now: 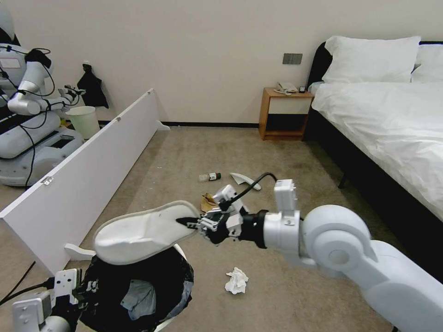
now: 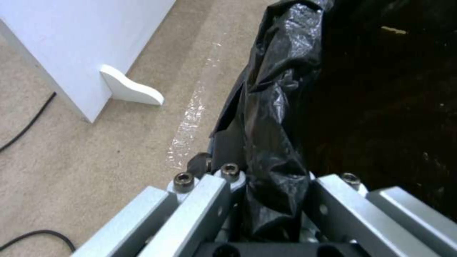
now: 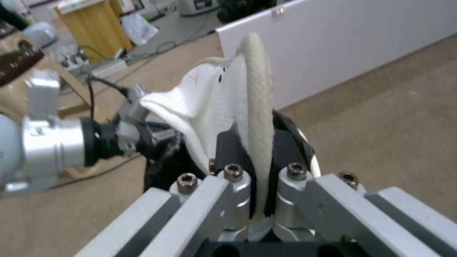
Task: Pick up the trash bin, then pick up the garbage from the floor and place it into the trash bin.
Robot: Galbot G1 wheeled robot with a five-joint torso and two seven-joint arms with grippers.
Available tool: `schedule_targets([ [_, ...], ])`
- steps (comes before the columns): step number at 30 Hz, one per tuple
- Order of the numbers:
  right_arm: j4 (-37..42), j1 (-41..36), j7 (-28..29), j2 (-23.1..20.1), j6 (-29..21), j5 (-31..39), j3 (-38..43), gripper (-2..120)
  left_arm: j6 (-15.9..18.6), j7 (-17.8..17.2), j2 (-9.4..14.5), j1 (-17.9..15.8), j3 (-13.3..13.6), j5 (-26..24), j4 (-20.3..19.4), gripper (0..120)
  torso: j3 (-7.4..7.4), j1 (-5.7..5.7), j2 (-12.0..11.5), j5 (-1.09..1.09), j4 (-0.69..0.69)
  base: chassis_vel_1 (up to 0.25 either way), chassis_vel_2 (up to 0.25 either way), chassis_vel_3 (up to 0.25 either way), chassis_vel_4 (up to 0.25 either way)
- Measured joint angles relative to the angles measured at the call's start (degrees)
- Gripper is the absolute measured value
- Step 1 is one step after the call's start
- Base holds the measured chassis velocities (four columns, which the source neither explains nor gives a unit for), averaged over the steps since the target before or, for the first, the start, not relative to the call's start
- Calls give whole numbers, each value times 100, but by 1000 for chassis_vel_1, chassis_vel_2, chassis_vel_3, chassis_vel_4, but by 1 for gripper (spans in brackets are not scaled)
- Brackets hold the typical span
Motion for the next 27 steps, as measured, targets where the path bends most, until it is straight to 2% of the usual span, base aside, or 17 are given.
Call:
schedule_targets([
  [15, -308, 0, -42, 124, 23, -574, -549, 1, 0, 10, 36, 4, -7, -40, -30, 3, 0, 0, 0, 0, 0, 0, 0, 0, 0],
  [25, -364, -55, -50, 128, 29, -758, -576, 1, 0, 13, 64, 25, -23, -98, -55, 3, 0, 0, 0, 0, 0, 0, 0, 0, 0],
  [27, -365, -60, -46, 143, 30, -810, -599, 10, 0, 11, 75, 28, -21, -127, -59, 3, 0, 0, 0, 0, 0, 0, 0, 0, 0],
])
